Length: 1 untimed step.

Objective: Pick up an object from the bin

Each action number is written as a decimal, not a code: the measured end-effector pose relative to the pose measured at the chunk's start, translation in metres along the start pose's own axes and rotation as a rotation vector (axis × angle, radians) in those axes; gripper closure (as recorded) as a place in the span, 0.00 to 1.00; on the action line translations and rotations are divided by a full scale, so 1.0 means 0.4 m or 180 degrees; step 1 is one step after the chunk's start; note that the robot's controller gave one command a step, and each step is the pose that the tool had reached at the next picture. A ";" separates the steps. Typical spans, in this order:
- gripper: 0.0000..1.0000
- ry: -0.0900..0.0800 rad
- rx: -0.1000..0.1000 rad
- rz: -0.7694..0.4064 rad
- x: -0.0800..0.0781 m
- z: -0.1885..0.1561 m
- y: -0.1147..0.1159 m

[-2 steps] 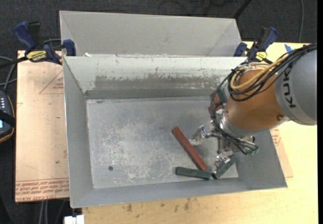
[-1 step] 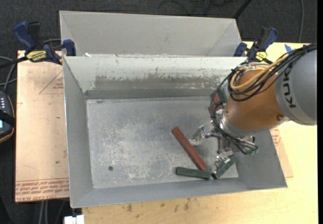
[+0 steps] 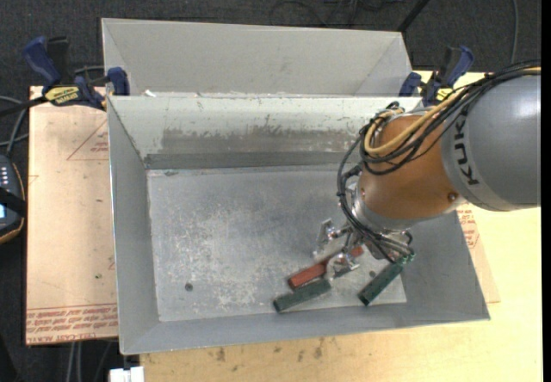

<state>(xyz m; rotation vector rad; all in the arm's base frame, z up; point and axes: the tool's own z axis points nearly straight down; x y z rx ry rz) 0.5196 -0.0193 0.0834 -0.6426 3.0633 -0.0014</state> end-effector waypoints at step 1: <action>1.00 0.0000 0.0000 0.0000 0.000 0.000 0.000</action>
Offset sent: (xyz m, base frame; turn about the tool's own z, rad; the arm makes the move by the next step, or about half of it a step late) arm -0.0046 -0.0203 0.1745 0.0108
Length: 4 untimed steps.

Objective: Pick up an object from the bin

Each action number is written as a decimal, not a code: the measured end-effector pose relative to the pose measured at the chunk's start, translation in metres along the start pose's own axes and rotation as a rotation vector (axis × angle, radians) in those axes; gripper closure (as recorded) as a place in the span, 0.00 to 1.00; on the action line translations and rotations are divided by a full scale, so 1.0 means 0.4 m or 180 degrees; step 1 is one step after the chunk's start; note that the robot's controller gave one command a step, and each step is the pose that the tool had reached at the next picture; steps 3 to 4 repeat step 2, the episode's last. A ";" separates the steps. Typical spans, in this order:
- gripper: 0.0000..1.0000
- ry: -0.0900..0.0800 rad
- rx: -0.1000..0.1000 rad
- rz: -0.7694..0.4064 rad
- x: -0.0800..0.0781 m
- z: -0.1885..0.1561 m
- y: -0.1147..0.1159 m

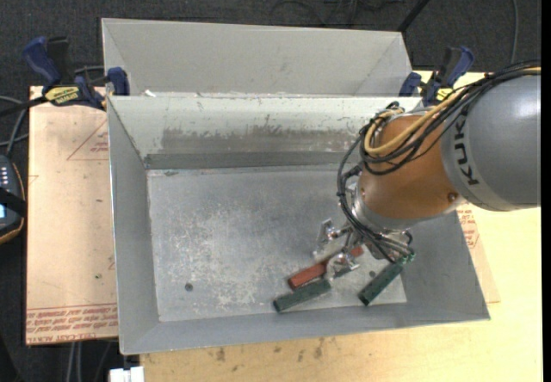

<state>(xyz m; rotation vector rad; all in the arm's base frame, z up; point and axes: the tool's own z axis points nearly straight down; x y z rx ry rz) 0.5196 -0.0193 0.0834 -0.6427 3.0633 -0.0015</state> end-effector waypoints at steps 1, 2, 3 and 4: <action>1.00 0.0004 0.0004 0.0047 0.021 -0.445 -0.046; 1.00 0.0019 -0.0005 0.0044 0.022 -0.438 -0.044; 1.00 0.0019 -0.0005 0.0044 0.022 -0.438 -0.044; 1.00 0.0019 -0.0005 0.0044 0.022 -0.438 -0.044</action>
Offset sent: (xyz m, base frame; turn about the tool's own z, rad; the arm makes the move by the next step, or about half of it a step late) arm 0.0000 0.0000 0.0000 0.0000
